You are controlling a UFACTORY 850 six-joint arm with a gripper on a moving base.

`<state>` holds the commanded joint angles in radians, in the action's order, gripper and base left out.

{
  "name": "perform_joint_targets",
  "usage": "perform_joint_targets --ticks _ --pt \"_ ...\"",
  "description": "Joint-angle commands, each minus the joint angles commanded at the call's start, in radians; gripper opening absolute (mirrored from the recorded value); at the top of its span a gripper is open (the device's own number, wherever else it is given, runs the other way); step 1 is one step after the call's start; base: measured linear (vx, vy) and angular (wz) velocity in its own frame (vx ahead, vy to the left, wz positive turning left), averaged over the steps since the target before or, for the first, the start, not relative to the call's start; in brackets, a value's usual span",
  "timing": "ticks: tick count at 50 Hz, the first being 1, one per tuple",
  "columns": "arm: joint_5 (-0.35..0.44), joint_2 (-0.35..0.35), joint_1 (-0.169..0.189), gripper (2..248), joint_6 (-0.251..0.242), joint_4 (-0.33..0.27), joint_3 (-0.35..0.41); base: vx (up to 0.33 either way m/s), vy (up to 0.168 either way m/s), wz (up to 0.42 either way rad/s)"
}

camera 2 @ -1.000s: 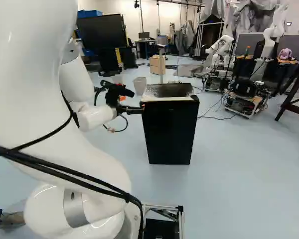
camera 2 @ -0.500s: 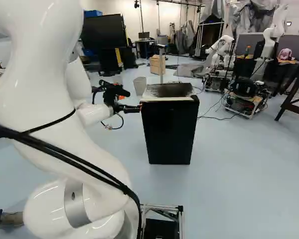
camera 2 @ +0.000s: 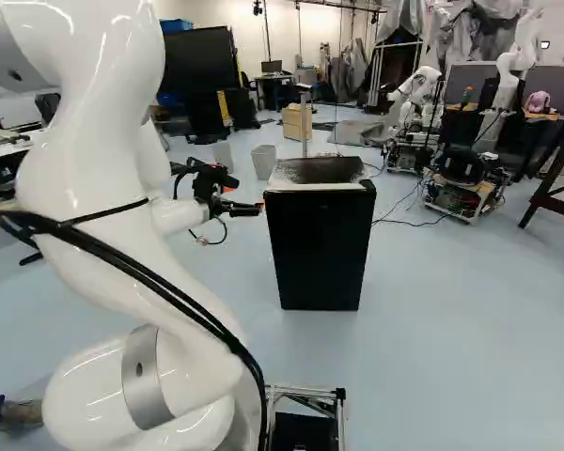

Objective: Grab a drink from the fridge

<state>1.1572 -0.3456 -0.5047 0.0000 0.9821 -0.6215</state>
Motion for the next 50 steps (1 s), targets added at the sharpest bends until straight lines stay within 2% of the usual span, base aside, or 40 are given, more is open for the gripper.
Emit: perform_joint_targets --ticks 32,50 --pt "0.109 -0.190 -0.065 247 0.000 0.153 -0.147 0.000 0.000 0.000" --pt "0.170 -0.287 -0.086 247 0.000 0.237 -0.227 0.000 0.000 0.000"
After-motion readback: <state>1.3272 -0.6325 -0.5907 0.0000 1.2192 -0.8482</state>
